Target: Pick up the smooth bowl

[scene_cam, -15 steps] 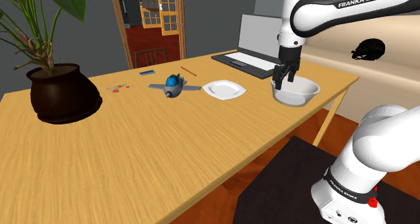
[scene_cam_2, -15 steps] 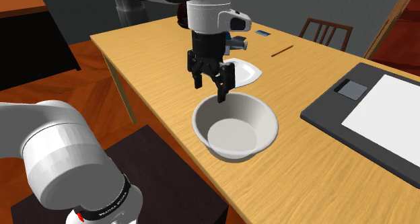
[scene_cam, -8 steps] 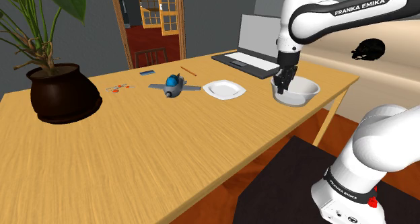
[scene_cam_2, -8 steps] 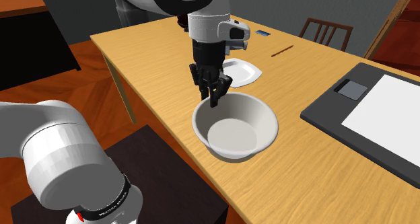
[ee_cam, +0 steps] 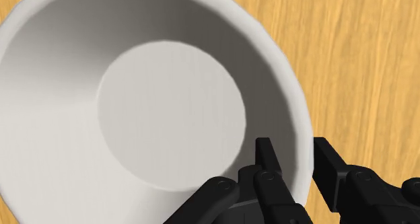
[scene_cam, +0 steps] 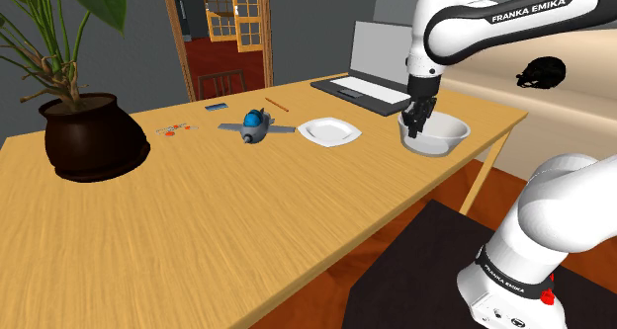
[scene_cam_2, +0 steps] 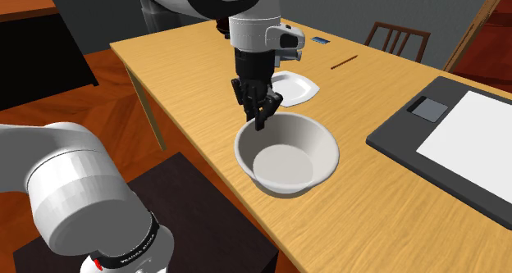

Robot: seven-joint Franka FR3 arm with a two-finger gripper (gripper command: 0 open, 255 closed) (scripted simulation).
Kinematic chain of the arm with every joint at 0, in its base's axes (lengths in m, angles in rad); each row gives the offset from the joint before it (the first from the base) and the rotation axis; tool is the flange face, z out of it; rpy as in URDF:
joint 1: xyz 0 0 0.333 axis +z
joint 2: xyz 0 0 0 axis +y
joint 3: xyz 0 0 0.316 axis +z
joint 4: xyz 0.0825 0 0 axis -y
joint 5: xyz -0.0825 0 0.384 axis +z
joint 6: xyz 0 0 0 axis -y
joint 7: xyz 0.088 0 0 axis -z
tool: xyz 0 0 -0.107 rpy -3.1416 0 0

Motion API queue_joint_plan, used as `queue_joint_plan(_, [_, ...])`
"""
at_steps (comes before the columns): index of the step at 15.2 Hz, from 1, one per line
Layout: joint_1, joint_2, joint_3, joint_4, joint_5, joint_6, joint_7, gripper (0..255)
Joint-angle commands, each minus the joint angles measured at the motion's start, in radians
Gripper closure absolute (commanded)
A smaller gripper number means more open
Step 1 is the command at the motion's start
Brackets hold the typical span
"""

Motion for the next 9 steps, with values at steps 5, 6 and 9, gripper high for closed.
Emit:
queue_joint_plan(5, [0.002, -0.009, 0.006, 0.061, 0.006, -0.070, -0.007, 255])
queue_joint_plan(6, [0.002, -0.010, 0.007, 0.073, 0.008, -0.084, -0.008, 255])
queue_joint_plan(9, [0.003, -0.012, 0.010, 0.112, 0.011, -0.124, -0.012, 255])
